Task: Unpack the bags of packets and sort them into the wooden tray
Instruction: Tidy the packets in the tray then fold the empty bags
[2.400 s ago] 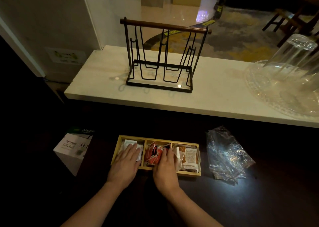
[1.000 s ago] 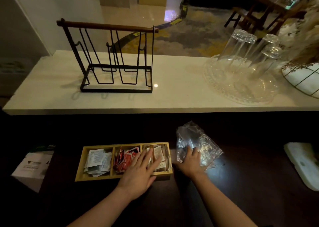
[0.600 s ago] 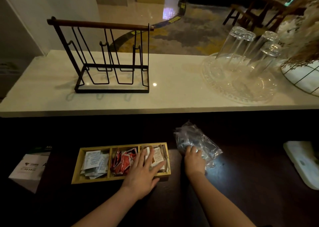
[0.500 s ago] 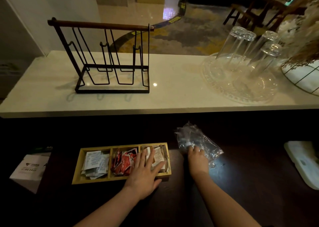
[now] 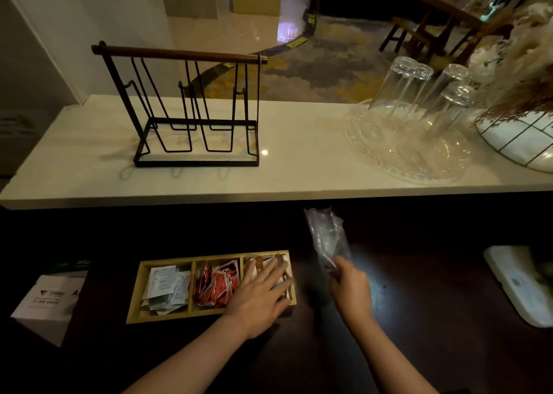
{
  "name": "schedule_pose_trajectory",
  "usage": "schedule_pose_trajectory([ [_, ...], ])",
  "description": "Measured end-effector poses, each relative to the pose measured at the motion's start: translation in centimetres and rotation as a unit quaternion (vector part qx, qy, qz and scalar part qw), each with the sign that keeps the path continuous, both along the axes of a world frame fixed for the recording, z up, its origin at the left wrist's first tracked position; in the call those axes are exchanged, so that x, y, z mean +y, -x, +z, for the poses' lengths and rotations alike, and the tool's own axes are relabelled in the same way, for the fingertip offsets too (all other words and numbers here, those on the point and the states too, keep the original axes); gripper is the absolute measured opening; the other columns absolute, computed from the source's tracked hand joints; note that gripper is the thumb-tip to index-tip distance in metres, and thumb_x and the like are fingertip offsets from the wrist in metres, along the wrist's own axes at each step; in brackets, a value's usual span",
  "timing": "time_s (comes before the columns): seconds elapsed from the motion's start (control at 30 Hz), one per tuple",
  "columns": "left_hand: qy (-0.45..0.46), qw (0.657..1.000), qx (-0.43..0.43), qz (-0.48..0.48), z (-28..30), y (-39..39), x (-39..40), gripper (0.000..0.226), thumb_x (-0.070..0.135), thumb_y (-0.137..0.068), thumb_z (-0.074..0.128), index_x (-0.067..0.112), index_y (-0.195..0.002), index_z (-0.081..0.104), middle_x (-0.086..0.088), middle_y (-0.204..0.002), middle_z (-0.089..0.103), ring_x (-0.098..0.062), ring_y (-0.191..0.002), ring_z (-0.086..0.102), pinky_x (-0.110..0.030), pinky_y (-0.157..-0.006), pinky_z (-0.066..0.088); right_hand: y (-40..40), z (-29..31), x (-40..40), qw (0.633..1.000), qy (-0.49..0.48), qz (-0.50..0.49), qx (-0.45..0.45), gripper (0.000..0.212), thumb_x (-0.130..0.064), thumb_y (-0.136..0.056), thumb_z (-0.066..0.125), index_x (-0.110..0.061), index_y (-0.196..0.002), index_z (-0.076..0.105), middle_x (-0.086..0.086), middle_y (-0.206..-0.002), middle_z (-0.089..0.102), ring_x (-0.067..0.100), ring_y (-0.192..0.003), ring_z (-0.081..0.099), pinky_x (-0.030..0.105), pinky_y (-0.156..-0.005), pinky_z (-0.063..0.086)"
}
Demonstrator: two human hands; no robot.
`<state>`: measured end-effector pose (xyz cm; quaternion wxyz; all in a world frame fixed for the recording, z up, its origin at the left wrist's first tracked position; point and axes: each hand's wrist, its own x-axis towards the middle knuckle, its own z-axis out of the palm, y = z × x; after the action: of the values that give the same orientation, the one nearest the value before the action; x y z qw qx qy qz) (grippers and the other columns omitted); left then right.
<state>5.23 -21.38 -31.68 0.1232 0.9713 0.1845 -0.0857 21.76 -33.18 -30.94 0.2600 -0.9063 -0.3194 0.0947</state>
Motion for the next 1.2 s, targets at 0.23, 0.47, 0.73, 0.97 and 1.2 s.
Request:
schedule_pose_trajectory([
  [0.23, 0.604, 0.693, -0.239, 0.313, 6.9, 0.5, 0.0, 0.061, 0.051, -0.085, 0.05, 0.031, -0.139, 0.03, 0.005, -0.138, 0.049, -0.011, -0.117, 0.052, -0.029, -0.091, 0.045, 7.7, 5.5, 0.8, 0.982, 0.003, 0.161, -0.095, 0.057, -0.01, -0.07, 0.065, -0.037, -0.118, 0.049, -0.011, -0.102, 0.068, 0.015, -0.088, 0.066, 0.032, -0.057, 0.053],
  [0.47, 0.635, 0.571, -0.362, 0.373, 9.3, 2.8, 1.2, 0.04, 0.02, -0.081, 0.069, 0.022, -0.117, 0.051, -0.009, -0.108, 0.068, -0.023, -0.093, 0.068, -0.04, -0.078, 0.055, 13.5, 8.2, 2.6, 0.952, 0.017, 0.289, -0.094, 0.062, -0.035, -0.077, 0.052, -0.021, -0.136, 0.035, -0.002, -0.135, 0.049, 0.018, -0.114, 0.053, 0.027, -0.076, 0.054],
  [0.73, 0.495, 0.643, -0.405, 0.421, 8.7, 8.1, 3.5, 0.01, 0.012, -0.087, 0.062, 0.01, -0.094, 0.069, -0.01, -0.094, 0.072, -0.024, -0.094, 0.067, -0.03, -0.082, 0.049, 11.8, 12.3, 5.0, 0.946, -0.18, 0.268, -0.01, 0.033, -0.036, -0.086, 0.055, -0.029, -0.118, 0.057, -0.013, -0.124, 0.057, 0.005, -0.113, 0.053, 0.024, -0.095, 0.046],
  [0.97, 0.504, 0.725, -0.345, 0.319, 9.2, 10.2, 3.5, 0.016, 0.017, -0.087, 0.061, 0.014, -0.102, 0.066, 0.001, -0.089, 0.077, -0.013, -0.089, 0.071, -0.024, -0.082, 0.05, 9.5, 15.1, 9.3, 0.91, -0.114, 0.375, -0.135, 0.041, -0.039, -0.077, 0.07, -0.029, -0.115, 0.058, -0.011, -0.11, 0.061, 0.008, -0.103, 0.051, 0.027, -0.089, 0.044],
  [1.2, 0.477, 0.726, -0.392, 0.304, 8.9, 10.4, 3.4, 0.023, 0.033, -0.08, 0.058, 0.016, -0.094, 0.064, 0.013, -0.086, 0.075, -0.003, -0.085, 0.068, -0.012, -0.072, 0.048, 10.4, 14.6, 9.9, 0.916, -0.121, 0.355, -0.145, 0.012, -0.035, -0.081, 0.065, -0.026, -0.089, 0.061, -0.012, -0.082, 0.049, 0.009, -0.081, 0.047, 0.026, -0.064, 0.045],
])
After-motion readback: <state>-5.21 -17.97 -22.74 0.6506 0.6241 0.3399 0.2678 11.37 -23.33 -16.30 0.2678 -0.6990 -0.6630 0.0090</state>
